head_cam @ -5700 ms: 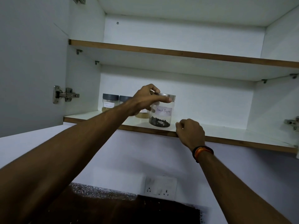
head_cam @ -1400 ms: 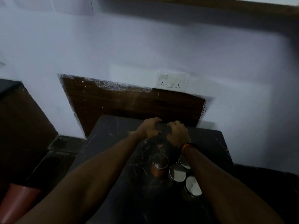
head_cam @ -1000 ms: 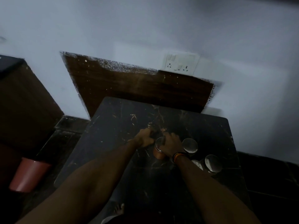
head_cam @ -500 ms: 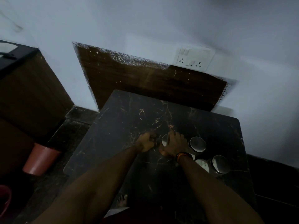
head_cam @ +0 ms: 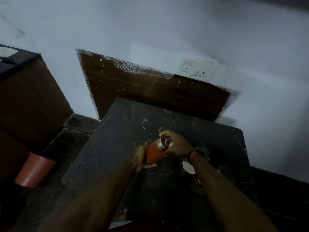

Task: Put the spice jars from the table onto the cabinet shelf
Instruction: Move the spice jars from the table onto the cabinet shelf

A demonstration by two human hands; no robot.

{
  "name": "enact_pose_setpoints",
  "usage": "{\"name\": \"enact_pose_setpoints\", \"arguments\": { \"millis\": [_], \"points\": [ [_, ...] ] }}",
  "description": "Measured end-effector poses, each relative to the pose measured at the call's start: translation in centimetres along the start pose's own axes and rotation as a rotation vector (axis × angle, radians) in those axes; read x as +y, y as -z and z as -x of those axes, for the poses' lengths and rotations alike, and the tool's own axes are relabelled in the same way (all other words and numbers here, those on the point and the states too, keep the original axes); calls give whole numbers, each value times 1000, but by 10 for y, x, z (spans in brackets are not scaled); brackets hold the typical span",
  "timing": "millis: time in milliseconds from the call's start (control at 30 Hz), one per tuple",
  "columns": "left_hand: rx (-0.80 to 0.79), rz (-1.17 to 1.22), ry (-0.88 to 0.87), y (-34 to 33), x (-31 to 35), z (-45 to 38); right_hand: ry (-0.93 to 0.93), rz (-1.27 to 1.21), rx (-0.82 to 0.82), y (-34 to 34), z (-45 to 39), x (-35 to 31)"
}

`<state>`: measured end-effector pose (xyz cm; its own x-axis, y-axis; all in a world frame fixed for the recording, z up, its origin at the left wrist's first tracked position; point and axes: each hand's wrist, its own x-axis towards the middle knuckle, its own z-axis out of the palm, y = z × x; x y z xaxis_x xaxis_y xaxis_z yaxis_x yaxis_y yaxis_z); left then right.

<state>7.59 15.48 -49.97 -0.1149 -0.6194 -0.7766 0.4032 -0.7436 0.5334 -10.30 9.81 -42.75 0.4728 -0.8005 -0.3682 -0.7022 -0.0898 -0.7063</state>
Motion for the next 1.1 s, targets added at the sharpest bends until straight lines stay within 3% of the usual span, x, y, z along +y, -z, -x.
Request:
{"name": "enact_pose_setpoints", "arguments": {
  "millis": [233, 467, 600, 800, 967, 1100],
  "points": [
    [-159, 389, -4, 1, 4, 6, 70, -174, -5, 18, 5, -11],
    [-246, 542, -181, -11, 11, 14, 12, -189, 287, 15, -3, -12],
    [-335, 452, -322, -26, 22, 23, -10, -351, 447, 15, -2, -19],
    [-327, 254, -501, -44, 44, 34, 32, -716, 438, 27, -7, -30],
    [-219, -52, -706, -58, 44, 35, 34, -679, 506, 36, -13, -41],
    [-278, -62, -744, -61, 48, 39, 78, -762, 505, 45, -10, -40]
  ]
}}
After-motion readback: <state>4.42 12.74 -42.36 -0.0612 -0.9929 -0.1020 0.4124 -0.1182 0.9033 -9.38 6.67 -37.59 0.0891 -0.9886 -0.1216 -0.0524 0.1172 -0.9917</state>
